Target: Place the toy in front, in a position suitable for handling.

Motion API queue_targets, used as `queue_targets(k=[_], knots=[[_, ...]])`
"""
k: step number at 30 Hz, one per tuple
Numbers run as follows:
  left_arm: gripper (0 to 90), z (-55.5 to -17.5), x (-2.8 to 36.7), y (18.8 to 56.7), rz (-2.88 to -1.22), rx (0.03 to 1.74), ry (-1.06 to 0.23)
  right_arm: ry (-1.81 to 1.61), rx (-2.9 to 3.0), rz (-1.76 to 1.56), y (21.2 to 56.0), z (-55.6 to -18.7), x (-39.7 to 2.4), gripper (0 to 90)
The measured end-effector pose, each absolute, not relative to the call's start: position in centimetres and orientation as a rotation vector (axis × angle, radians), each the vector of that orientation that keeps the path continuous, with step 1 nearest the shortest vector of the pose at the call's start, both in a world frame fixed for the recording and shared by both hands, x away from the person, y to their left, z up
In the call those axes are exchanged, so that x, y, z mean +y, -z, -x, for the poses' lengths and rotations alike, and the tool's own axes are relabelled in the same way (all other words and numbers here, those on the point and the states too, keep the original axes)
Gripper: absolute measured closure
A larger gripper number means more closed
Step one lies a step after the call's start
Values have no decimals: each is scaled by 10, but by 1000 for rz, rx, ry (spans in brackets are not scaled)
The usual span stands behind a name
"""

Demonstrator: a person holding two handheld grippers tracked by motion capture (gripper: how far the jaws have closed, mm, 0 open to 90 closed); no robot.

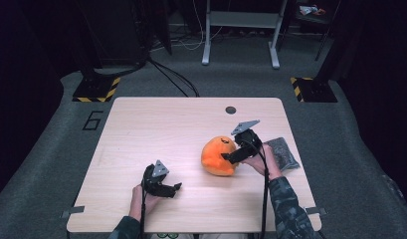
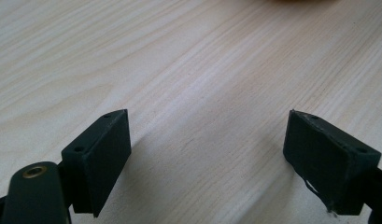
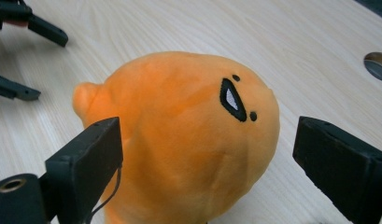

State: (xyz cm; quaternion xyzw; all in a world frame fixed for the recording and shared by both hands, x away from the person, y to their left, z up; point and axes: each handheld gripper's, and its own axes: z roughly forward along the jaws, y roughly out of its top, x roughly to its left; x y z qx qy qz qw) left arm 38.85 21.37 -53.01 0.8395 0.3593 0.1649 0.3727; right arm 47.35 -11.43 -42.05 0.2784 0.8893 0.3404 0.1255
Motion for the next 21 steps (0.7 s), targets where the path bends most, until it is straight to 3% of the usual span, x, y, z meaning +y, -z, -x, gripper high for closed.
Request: queue_targets(k=[5, 9, 12, 18, 21], knots=[[149, -388, 214, 530, -2151, 921, -422, -962, 2630, -720, 428, -482, -108, 91], [149, -388, 214, 530, -2151, 921, -422, -926, 2683, -668, 434, -486, -104, 167], [149, -388, 214, 530, -2151, 921, -422, -881, 2714, -615, 439, -486, -100, 278], [149, -388, 214, 530, -2151, 922, -423, -864, 2708, -607, 449, -481, -99, 591], [149, -388, 214, 530, -2150, 922, -423, -892, 2686, -638, 446, -477, -98, 654]])
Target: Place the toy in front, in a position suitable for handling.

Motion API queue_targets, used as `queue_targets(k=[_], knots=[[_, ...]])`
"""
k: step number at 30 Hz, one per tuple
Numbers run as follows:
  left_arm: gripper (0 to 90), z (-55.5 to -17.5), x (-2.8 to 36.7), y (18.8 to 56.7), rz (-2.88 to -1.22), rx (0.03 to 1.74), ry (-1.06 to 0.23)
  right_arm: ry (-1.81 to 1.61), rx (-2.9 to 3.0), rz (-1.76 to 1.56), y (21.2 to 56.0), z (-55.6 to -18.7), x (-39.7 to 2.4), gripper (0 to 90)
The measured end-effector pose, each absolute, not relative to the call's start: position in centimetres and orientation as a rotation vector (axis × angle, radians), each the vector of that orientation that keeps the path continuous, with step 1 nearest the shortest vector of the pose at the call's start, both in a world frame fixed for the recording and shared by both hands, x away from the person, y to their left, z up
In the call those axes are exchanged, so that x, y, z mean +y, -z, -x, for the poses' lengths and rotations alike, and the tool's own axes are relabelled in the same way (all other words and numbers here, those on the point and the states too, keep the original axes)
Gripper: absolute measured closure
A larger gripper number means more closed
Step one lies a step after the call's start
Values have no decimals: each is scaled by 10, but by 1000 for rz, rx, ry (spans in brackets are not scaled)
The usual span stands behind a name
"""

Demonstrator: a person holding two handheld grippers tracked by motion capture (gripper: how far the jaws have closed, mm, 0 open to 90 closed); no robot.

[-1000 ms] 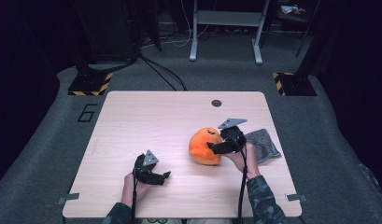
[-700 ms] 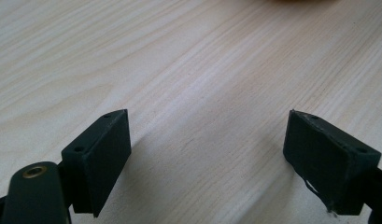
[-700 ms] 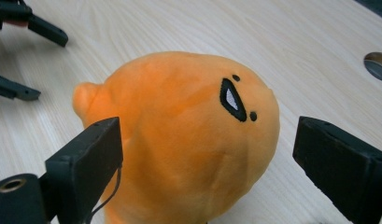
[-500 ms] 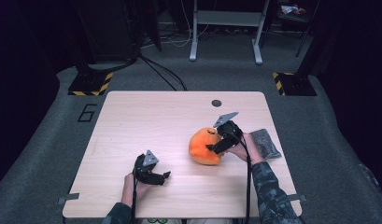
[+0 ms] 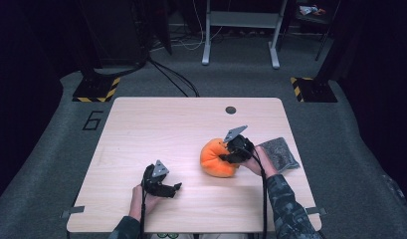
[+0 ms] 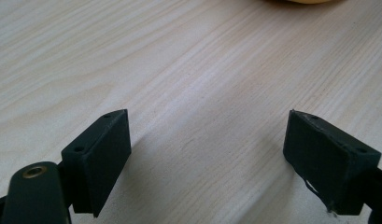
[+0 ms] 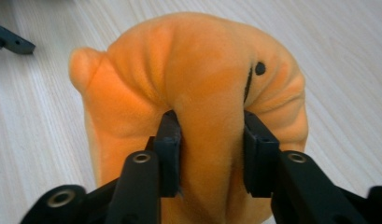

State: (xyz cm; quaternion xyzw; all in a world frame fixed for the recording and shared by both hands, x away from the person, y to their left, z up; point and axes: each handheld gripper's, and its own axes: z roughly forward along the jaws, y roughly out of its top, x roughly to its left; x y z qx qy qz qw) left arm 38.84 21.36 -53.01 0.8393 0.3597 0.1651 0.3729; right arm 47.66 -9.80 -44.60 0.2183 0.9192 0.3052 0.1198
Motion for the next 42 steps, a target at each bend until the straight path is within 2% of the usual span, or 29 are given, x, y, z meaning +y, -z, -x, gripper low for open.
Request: queue_targets(k=[16, 39, 42], knots=[[149, -388, 214, 530, -2150, 921, -425, -988, 2359, -1123, 405, -446, -97, 641], [150, -388, 214, 530, -2152, 924, -422, -946, 2215, -1359, 447, -442, -70, 577], [150, -388, 214, 530, -2153, 924, -423, -941, 2205, -1353, 447, -443, -70, 518]])
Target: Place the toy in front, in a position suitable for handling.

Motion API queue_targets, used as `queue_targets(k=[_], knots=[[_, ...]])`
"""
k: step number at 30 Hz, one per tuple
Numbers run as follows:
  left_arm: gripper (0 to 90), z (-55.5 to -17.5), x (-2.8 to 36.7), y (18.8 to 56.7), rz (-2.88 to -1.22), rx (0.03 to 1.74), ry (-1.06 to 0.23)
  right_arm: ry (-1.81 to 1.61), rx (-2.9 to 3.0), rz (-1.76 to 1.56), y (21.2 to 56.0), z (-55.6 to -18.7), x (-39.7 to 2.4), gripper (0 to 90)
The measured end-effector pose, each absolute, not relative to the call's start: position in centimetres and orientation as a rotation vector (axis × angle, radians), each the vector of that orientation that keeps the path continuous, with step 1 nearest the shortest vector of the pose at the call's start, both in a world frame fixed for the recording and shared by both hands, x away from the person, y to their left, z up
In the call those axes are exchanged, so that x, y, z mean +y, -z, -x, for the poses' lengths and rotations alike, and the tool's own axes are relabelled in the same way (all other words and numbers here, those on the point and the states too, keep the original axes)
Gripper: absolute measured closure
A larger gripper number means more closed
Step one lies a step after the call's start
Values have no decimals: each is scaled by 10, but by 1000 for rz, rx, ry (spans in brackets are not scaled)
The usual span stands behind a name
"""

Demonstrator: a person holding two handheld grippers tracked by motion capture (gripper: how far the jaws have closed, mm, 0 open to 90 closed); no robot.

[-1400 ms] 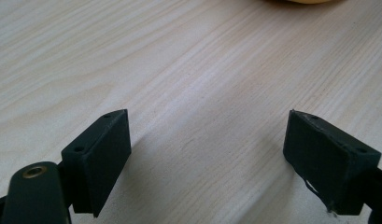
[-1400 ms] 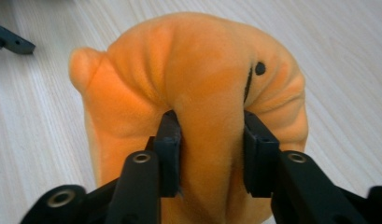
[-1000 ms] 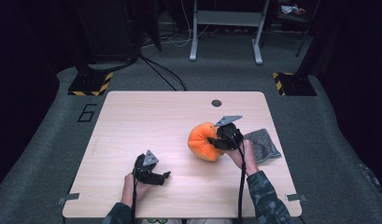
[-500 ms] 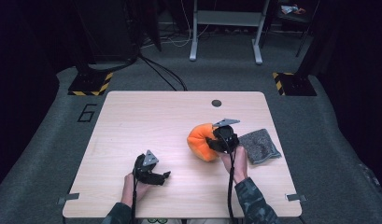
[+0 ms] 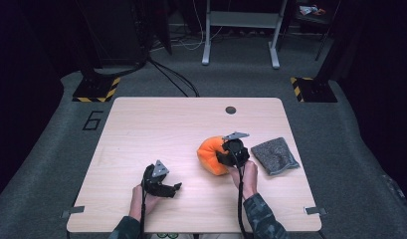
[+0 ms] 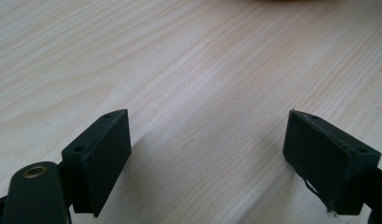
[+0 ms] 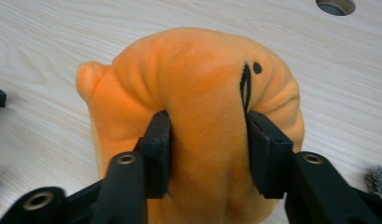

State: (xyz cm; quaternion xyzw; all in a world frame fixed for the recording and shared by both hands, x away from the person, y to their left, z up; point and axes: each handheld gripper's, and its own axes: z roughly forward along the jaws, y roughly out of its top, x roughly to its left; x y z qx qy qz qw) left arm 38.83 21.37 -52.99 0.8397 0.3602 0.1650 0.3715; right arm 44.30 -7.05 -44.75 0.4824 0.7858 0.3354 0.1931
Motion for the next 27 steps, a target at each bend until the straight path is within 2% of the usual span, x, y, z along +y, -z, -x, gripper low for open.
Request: queue_targets(k=[5, 12, 19, 27], knots=[[150, -388, 214, 530, -2152, 924, -422, -952, 2225, -1298, 444, -442, -73, 336], [150, -388, 214, 530, -2149, 924, -426, -997, 2273, -1168, 427, -443, -86, 212], [150, -388, 214, 530, -2151, 922, -428, -988, 2375, -1044, 422, -458, -99, 157], [150, -388, 214, 530, -2151, 921, -429, -958, 2532, -926, 436, -475, -99, 155]])
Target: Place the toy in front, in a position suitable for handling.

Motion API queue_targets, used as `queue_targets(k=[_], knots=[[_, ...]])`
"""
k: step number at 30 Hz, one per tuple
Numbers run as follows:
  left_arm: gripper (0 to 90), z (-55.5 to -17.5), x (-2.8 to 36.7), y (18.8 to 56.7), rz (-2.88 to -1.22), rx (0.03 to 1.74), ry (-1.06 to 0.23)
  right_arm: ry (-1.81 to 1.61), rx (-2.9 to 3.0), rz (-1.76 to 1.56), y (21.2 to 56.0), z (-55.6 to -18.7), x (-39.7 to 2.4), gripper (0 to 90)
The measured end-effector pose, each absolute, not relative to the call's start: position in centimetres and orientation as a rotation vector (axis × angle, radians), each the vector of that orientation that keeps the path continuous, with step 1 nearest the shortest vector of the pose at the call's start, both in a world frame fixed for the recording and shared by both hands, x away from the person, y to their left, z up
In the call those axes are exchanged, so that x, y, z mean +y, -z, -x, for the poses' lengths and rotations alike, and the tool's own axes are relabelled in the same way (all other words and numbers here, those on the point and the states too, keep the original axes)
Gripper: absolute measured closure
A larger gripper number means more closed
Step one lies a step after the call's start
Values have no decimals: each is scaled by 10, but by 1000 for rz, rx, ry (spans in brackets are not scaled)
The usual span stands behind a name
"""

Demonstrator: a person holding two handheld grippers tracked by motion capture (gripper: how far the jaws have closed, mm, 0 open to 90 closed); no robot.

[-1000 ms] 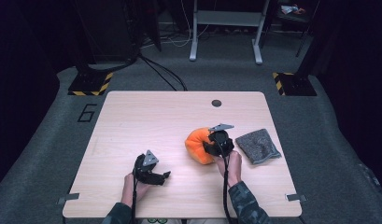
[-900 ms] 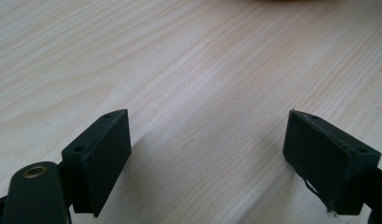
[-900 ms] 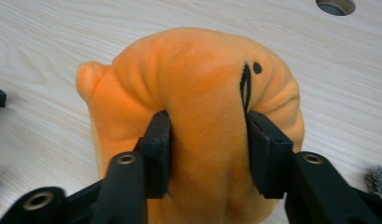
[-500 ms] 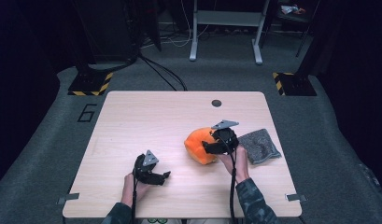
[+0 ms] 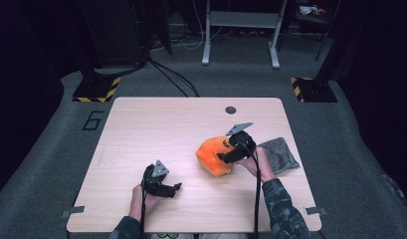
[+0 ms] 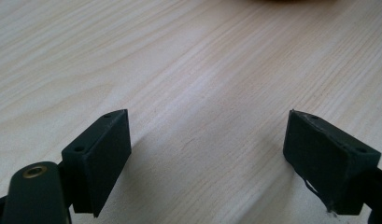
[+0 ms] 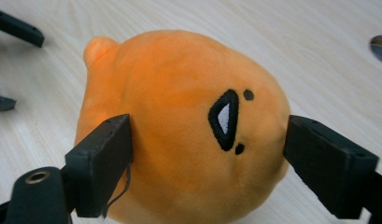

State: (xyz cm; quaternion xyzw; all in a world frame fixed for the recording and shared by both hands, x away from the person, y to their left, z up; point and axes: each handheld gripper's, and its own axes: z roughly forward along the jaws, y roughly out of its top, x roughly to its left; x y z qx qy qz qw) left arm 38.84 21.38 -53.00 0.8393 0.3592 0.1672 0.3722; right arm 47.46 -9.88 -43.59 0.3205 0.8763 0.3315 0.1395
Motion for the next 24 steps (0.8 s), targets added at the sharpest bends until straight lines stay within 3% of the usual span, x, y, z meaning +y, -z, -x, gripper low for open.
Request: queue_targets(k=[3, 11, 15, 24], knots=[[150, -388, 214, 530, -2151, 921, -428, -938, 2568, -888, 440, -476, -98, 214], [150, -388, 214, 530, -2151, 926, -425, -942, 2573, -894, 455, -469, -100, 533], [150, -388, 214, 530, -2152, 924, -427, -970, 2548, -919, 451, -463, -99, 642], [150, -388, 214, 530, -2151, 922, -428, -1020, 2378, -1160, 428, -449, -91, 661]])
